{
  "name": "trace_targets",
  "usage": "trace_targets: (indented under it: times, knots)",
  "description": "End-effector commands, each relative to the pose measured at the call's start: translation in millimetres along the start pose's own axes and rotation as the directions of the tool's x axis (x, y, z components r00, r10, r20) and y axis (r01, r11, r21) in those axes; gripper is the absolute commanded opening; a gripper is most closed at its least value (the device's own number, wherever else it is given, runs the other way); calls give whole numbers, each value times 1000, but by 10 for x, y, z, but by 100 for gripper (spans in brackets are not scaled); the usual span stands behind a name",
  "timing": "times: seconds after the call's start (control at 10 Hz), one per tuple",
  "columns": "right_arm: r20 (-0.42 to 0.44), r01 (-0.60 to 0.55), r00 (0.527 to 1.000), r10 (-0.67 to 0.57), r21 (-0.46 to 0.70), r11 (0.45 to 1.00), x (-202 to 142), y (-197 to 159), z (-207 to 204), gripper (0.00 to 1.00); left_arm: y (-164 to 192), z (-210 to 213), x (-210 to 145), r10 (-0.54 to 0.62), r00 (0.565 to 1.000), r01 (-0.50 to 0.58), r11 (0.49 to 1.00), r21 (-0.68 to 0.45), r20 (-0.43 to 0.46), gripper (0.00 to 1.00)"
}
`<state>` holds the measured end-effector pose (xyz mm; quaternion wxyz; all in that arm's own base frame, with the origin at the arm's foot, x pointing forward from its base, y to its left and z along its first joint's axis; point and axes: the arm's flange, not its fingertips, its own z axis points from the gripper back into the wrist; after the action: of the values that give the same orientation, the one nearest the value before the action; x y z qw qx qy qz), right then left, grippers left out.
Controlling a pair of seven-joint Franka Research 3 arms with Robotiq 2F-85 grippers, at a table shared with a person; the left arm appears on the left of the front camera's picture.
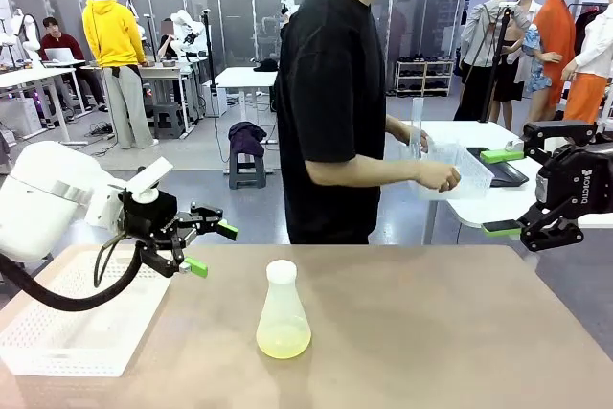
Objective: Prepare the solutions needed for the experiment.
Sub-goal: When the human places the Big flask in the center of the table, pick up the Big flask and place it in the left Organizing basket.
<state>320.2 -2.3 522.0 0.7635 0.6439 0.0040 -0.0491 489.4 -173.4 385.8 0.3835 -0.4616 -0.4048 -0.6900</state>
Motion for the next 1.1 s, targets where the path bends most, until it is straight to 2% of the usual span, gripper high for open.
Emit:
trace_targets:
  times: [0.0,0.4,0.7,1.0]
  knots:
    - [-2,-8,1000,8,12,1000,8,10,4,100,-3,33,90,7,1000,-7,1000,-7,-17,100]
    - [-2,-8,1000,8,12,1000,8,10,4,100,1,14,19,0,1000,0,1000,2,-1,100]
    - [-2,-8,1000,8,12,1000,8,10,4,100,188,-359,-264,17,999,-16,1000,-16,36,100]
    - [-2,-8,1000,8,12,1000,8,10,4,100,343,-551,-387,35,995,-33,999,-23,91,100]
